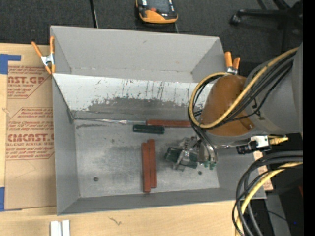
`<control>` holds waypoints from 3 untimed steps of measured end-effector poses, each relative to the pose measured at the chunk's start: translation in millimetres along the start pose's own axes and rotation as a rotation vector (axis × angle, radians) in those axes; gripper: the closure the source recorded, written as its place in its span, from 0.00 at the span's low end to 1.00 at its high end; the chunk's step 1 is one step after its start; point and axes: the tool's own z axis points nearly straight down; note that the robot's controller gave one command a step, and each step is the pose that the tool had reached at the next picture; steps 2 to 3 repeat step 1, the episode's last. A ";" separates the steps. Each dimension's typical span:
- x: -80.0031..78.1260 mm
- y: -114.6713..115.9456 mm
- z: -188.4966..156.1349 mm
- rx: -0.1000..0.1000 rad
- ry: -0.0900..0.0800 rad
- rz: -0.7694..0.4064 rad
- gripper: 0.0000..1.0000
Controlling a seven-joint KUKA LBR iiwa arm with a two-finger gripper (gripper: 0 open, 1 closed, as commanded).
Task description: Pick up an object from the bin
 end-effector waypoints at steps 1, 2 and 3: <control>0.0 0.1 -8.5 0.000 -0.002 0.000 1.00; 0.0 0.1 -8.5 0.000 -0.002 0.000 1.00; 0.0 0.1 -8.5 0.000 -0.002 0.000 1.00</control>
Offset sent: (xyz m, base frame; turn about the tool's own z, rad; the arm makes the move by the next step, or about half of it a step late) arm 0.0000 -0.0002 0.0565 0.0000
